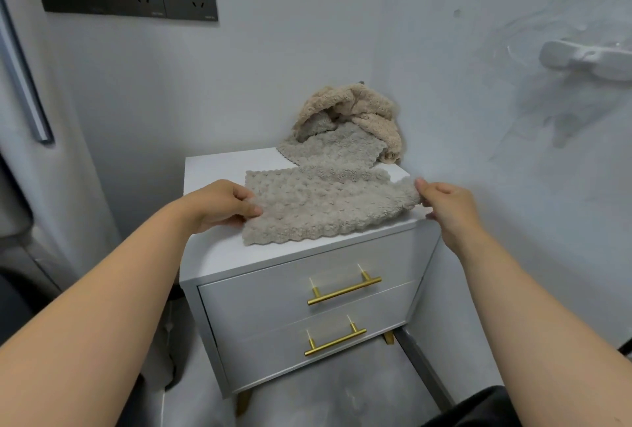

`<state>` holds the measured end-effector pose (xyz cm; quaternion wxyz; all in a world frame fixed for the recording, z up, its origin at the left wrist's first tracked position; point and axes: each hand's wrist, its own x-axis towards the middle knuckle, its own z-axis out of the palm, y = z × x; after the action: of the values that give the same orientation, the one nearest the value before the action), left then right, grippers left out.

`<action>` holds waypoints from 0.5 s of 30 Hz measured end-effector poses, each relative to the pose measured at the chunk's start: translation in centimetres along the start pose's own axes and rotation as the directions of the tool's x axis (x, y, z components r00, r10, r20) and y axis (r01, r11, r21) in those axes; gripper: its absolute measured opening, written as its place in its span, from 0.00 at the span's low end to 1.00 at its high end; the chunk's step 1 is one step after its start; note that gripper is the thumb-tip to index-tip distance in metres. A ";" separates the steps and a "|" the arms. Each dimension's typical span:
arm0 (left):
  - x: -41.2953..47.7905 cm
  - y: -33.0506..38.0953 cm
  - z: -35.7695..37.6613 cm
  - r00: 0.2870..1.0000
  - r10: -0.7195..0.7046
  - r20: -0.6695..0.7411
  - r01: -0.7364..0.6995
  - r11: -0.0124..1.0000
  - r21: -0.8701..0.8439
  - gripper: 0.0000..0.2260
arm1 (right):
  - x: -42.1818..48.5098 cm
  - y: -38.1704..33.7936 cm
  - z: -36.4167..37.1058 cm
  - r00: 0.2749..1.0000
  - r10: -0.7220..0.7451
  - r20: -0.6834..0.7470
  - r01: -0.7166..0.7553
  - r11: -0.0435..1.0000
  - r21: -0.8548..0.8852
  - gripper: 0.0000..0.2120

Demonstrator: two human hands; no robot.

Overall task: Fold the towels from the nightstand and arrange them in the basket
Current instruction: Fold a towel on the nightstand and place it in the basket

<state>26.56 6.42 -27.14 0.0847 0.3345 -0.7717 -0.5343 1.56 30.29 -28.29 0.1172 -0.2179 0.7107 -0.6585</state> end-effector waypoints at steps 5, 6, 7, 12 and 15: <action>0.2 0.2 1.0 0.974 0.013 -0.224 -0.066 0.971 -0.230 0.06 | 0.0 -0.2 0.5 0.997 -0.073 -0.010 0.073 0.997 0.007 0.04; 0.2 0.1 1.2 0.966 0.009 -0.257 -0.075 0.965 -0.250 0.05 | 0.0 -0.1 0.6 0.998 -0.066 0.000 0.066 0.998 0.006 0.04; 0.3 0.0 1.2 0.963 0.004 -0.268 -0.078 0.961 -0.267 0.05 | 0.1 -0.1 0.6 0.999 -0.052 0.016 0.052 0.999 0.011 0.05; -0.5 -0.2 0.7 0.998 0.042 -0.050 -0.051 0.977 -0.206 0.01 | 0.1 -0.2 0.4 0.998 -0.012 0.057 0.011 1.000 0.009 0.10; -0.5 -0.3 0.6 0.997 0.069 -0.036 -0.076 0.963 -0.257 0.05 | 0.2 -0.4 0.2 0.999 0.038 0.031 -0.041 0.996 0.085 0.12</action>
<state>26.75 7.13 -27.60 0.1575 0.2994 -0.7061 -0.6221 1.50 30.00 -27.93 0.1500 -0.2083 0.6841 -0.6827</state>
